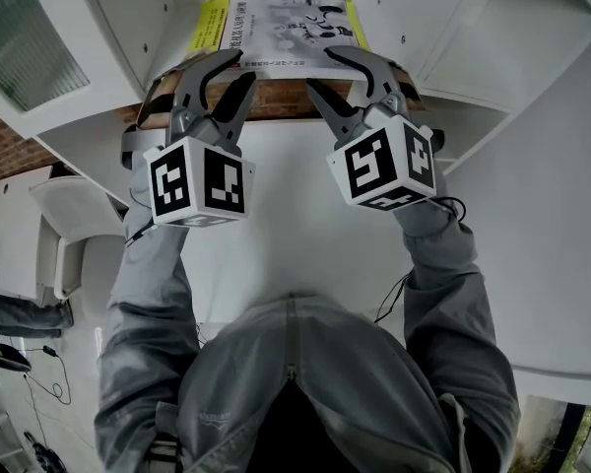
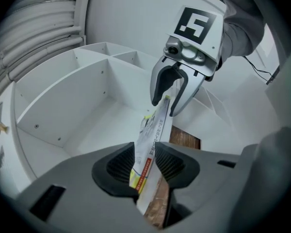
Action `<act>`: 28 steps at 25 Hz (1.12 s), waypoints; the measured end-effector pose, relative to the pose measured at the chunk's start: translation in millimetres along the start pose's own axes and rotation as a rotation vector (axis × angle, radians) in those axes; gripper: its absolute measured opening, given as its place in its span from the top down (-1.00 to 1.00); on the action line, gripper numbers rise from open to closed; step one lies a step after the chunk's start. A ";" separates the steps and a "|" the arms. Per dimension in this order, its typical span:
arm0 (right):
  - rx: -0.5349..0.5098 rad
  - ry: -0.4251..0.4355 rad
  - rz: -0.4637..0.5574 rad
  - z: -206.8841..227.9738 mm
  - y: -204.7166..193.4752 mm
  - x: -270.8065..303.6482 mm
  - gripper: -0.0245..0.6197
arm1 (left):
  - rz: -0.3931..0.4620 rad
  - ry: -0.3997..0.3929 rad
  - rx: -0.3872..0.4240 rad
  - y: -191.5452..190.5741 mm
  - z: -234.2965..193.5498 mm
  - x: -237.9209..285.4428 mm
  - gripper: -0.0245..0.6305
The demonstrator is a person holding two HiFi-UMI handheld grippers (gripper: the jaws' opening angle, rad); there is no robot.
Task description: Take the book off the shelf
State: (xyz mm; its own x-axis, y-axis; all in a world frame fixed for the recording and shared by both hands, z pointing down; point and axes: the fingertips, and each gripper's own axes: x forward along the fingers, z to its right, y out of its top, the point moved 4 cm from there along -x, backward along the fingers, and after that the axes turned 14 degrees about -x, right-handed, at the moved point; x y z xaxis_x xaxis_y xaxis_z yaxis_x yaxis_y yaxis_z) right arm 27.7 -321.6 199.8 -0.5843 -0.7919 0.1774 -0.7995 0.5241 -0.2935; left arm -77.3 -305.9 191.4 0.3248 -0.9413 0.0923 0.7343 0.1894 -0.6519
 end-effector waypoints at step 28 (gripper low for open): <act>-0.412 0.147 -0.218 -15.7 -5.7 41.1 0.37 | -0.073 -0.058 0.028 -10.2 4.9 10.1 0.44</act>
State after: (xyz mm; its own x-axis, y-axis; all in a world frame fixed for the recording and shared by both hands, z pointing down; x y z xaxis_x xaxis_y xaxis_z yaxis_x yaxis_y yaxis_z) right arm 6.1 -352.2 223.5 -0.3869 -0.8599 0.3331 -0.8767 0.4550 0.1563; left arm -78.5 -316.0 202.6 0.3037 -0.9351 0.1828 0.7734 0.1300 -0.6204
